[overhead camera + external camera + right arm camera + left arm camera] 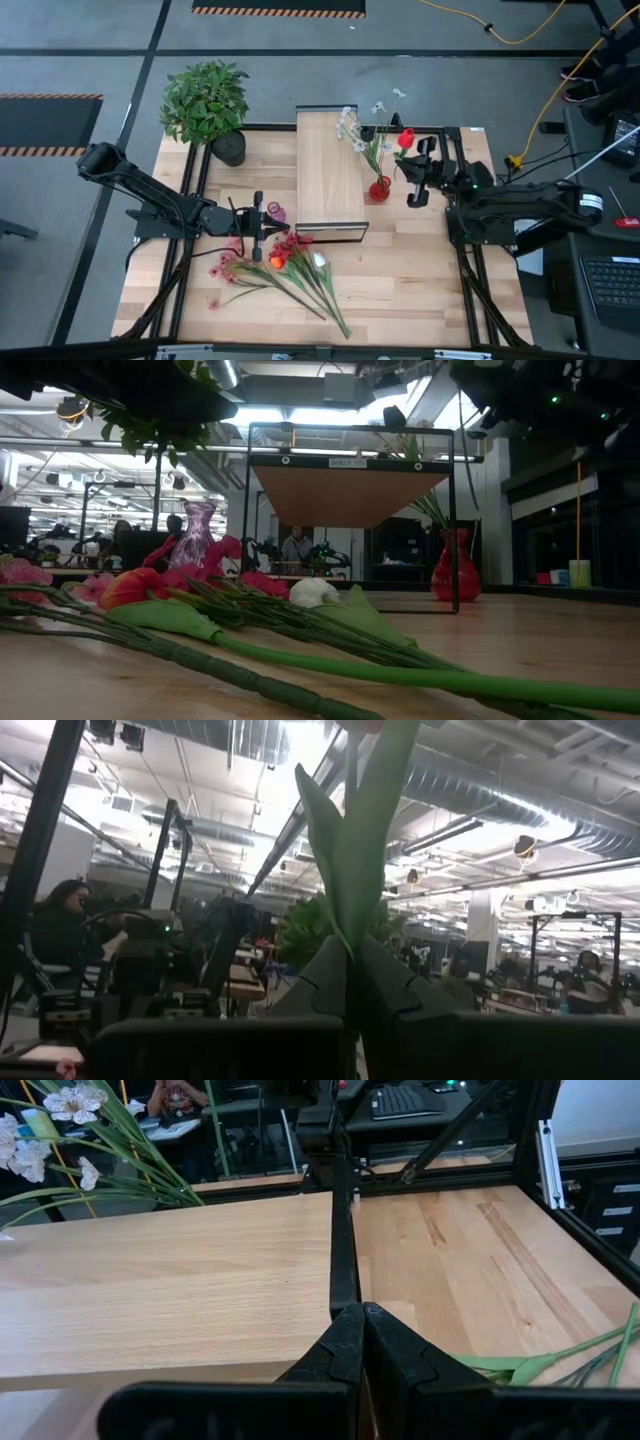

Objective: Pick and place flowers into a vace then onto a shelf
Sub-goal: Put the red tulip into the red vase

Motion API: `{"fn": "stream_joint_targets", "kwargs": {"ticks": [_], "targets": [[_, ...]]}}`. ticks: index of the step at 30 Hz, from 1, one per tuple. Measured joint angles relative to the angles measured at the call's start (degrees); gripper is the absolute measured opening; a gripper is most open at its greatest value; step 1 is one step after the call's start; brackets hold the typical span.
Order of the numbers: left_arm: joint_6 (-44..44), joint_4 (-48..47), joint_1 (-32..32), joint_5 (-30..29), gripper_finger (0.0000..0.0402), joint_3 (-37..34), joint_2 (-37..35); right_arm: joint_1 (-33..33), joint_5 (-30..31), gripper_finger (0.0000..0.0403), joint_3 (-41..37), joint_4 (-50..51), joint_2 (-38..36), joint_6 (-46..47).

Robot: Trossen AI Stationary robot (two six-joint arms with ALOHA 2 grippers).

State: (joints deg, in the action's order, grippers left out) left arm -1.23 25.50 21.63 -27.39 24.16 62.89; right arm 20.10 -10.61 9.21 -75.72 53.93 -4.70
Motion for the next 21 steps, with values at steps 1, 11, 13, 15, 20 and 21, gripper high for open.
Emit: {"fn": "stream_joint_targets", "kwargs": {"ticks": [1,11,13,15,20,21], "targets": [[-0.01,0.00,0.00,-0.01,0.0004,-0.01,0.00,0.00,0.00,0.0004,0.00,-1.86,1.41,0.03],[-0.04,0.00,0.00,-0.01,0.0004,0.00,0.00,0.00,2.14,0.0004,0.18,-14.47,16.03,1.31],[-0.07,0.00,0.00,0.02,0.0004,0.00,0.00,-0.01,2.95,0.0004,0.37,-14.34,17.28,1.23],[-0.06,0.00,0.02,0.02,0.0004,0.00,0.00,0.00,3.13,0.0004,0.39,-14.15,18.05,1.22],[-0.02,0.02,0.00,-0.19,0.0004,-0.01,0.00,0.00,3.19,0.0004,0.39,-14.36,18.48,1.04],[-0.04,0.00,0.00,-0.23,0.0004,-0.01,0.00,0.00,3.19,0.0004,0.39,-14.35,18.48,0.80]]}}
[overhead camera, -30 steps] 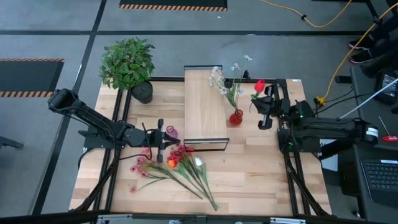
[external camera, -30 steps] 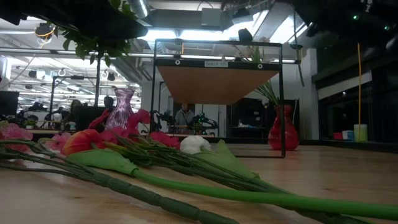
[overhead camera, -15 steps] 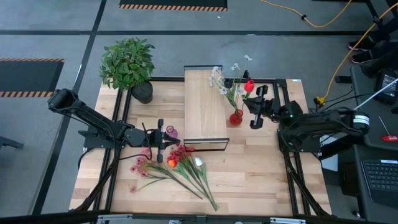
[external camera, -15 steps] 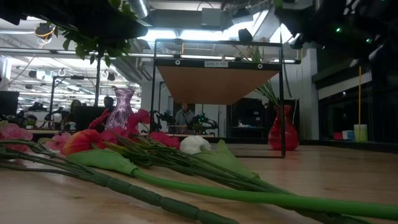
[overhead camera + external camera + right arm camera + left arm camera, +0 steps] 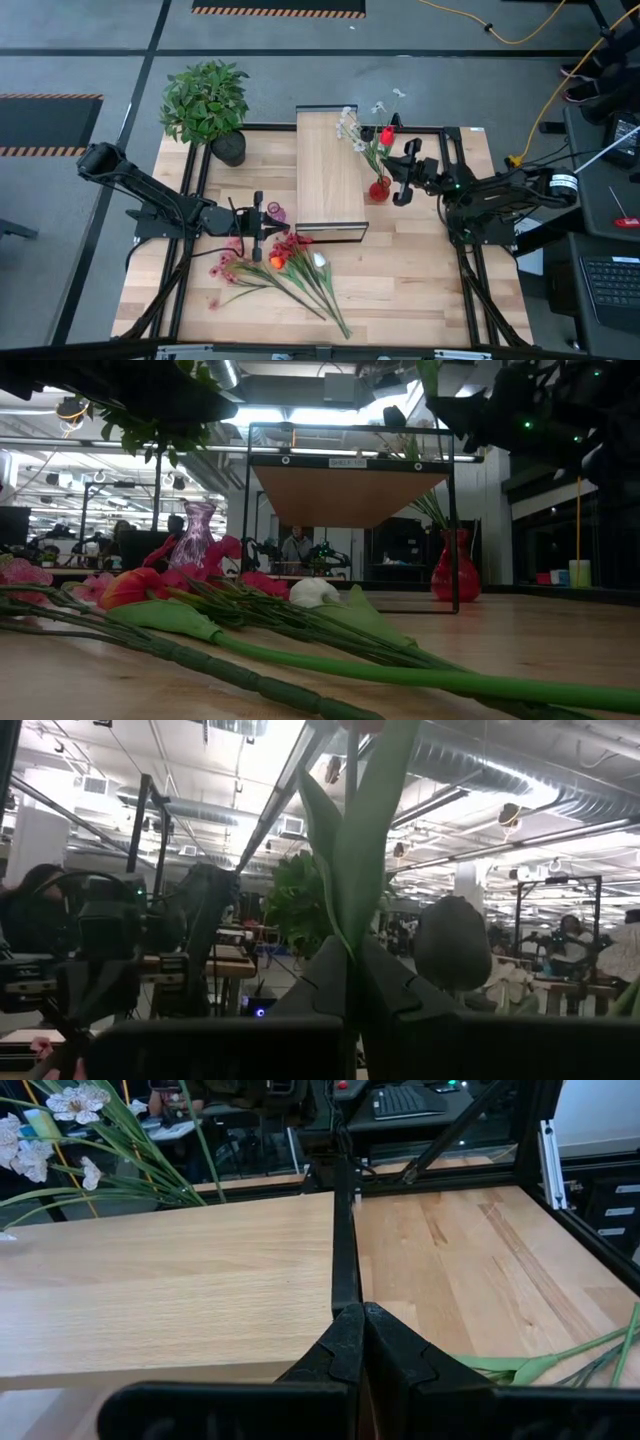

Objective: Pick and place flowers into a vace then onto a shelf
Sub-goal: Put the red tulip into the red vase

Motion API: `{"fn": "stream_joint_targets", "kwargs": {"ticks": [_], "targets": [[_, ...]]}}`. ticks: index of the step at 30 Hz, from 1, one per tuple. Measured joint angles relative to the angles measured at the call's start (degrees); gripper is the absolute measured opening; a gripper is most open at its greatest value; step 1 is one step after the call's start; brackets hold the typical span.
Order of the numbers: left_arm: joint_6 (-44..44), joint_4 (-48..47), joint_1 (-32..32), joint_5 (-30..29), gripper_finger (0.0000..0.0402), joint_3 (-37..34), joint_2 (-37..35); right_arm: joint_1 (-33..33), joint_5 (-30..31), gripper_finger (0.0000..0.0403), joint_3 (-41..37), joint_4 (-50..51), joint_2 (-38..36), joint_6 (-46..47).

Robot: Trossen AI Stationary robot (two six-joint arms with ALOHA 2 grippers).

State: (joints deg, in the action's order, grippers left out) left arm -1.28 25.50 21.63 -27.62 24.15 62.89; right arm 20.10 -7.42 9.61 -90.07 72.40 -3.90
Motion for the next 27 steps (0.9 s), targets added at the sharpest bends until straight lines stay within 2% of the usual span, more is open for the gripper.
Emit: {"fn": "stream_joint_targets", "kwargs": {"ticks": [11,27], "targets": [[0.02,0.00,0.00,0.20,0.0004,0.01,0.00,0.00,-0.02,0.0006,0.00,0.46,-0.02,-2.38],[0.02,0.00,0.00,0.25,0.0004,0.01,0.00,0.00,-0.04,0.0005,0.00,6.59,-0.02,-2.36]]}}
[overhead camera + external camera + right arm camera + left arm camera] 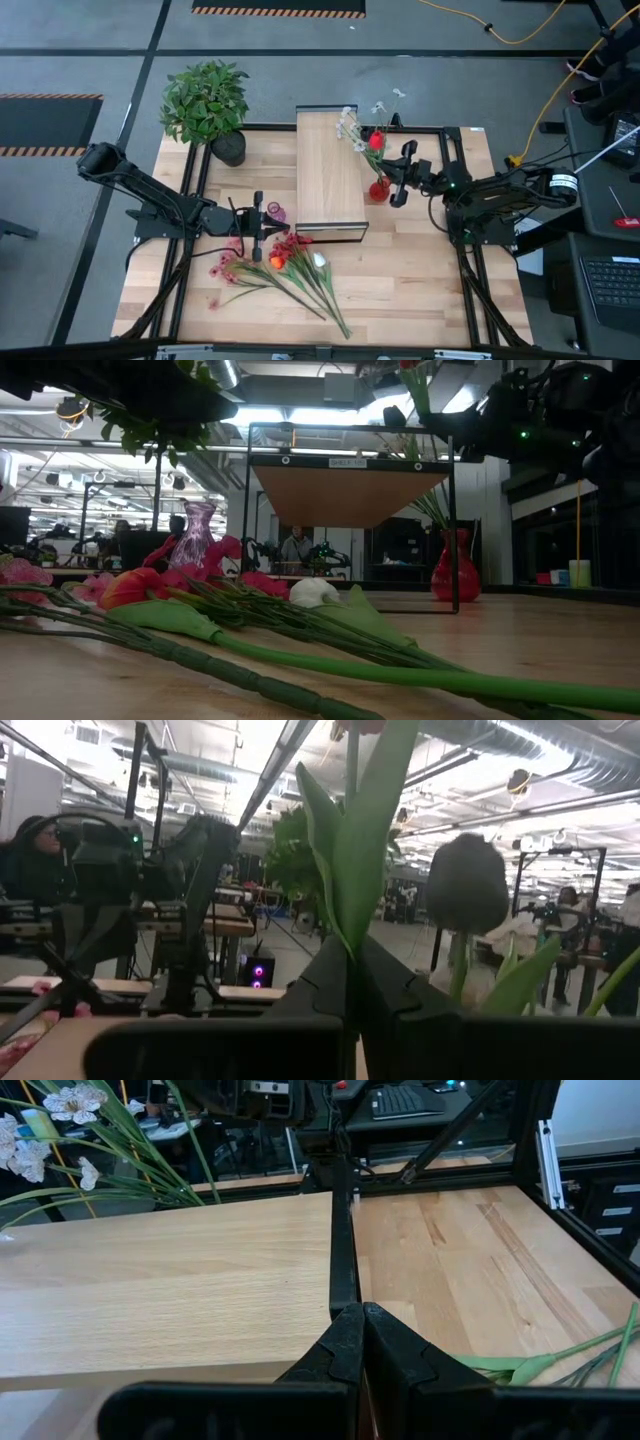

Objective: Pick and place flowers into a vace then onto a shelf
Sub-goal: Put the red tulip into the red vase

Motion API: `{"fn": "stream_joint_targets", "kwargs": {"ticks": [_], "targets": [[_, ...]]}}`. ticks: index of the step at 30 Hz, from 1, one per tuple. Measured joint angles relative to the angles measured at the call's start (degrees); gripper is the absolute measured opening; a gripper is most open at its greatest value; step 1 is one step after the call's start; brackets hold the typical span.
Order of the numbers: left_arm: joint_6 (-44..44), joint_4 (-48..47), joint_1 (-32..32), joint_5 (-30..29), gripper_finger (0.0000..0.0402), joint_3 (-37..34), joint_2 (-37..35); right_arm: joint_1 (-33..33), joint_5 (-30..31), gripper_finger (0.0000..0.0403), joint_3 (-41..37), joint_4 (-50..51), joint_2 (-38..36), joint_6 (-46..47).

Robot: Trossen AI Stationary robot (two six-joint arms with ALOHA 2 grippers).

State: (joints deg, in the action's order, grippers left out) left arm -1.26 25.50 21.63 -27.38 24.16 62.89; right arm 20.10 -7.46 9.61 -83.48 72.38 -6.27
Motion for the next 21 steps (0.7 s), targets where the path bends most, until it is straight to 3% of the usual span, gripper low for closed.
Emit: {"fn": "stream_joint_targets", "kwargs": {"ticks": [21], "targets": [[-0.02,0.00,0.00,0.00,0.0004,0.00,0.00,-0.02,3.39,0.0007,0.00,7.78,0.00,-0.02]]}}
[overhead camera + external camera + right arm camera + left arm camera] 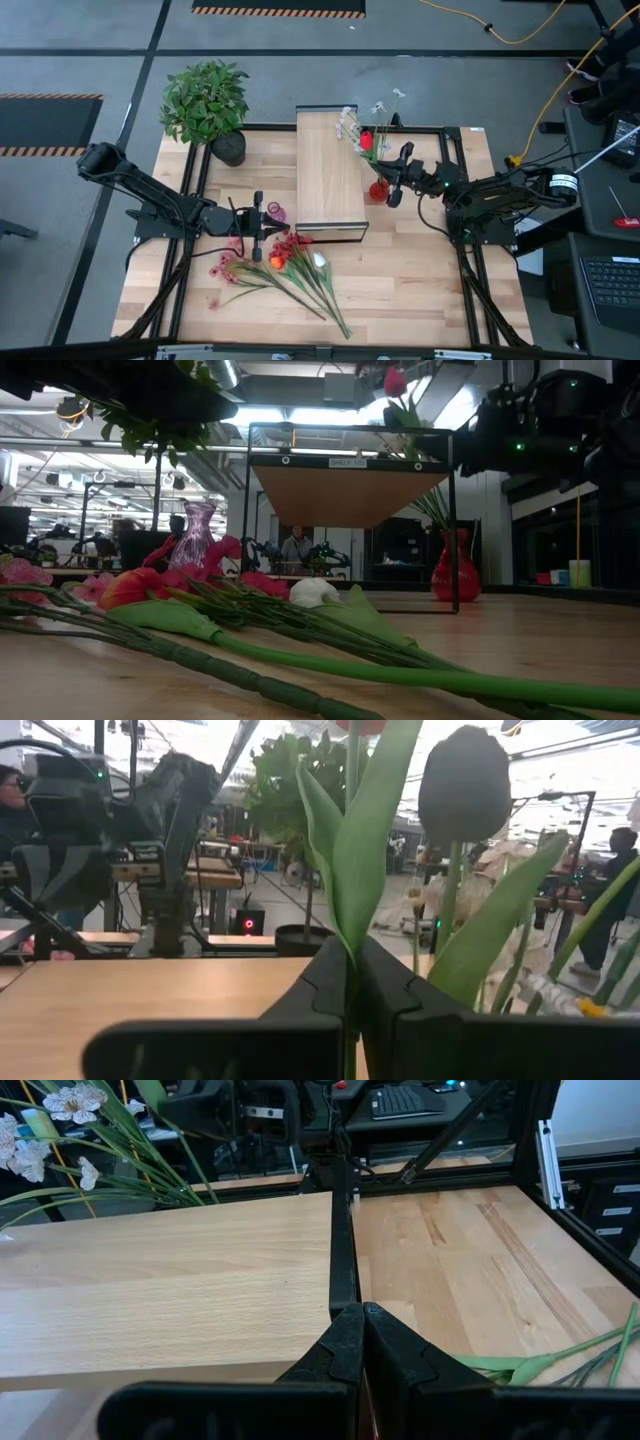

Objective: Pick and place flowers into a vace then onto a shelf
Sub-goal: Put the red tulip into the red vase

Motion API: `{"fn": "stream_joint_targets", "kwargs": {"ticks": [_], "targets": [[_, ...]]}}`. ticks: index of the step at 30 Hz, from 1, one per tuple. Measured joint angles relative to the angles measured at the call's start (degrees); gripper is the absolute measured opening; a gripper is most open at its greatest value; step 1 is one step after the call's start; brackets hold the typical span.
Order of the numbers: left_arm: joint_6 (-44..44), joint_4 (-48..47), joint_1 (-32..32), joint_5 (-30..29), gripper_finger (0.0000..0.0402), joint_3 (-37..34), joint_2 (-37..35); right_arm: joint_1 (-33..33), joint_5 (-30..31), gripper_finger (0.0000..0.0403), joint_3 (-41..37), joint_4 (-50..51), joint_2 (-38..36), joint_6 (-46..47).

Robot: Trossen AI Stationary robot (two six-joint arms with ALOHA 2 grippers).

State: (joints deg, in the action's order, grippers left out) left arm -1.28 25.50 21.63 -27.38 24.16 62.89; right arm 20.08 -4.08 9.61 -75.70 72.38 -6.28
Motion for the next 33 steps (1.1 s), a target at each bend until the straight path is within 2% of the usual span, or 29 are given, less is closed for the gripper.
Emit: {"fn": "stream_joint_targets", "kwargs": {"ticks": [25,29,33], "targets": [[-0.02,0.00,0.01,0.01,0.0004,-0.01,0.00,-0.01,0.00,0.0011,0.00,4.30,-0.02,-0.07],[0.00,0.00,0.00,0.02,0.0004,0.00,0.00,-0.01,0.00,0.0030,0.00,4.30,-0.01,0.01],[-0.02,0.00,0.00,0.00,0.0004,0.00,0.00,-0.01,0.00,0.0071,0.00,4.28,-0.02,0.00]]}}
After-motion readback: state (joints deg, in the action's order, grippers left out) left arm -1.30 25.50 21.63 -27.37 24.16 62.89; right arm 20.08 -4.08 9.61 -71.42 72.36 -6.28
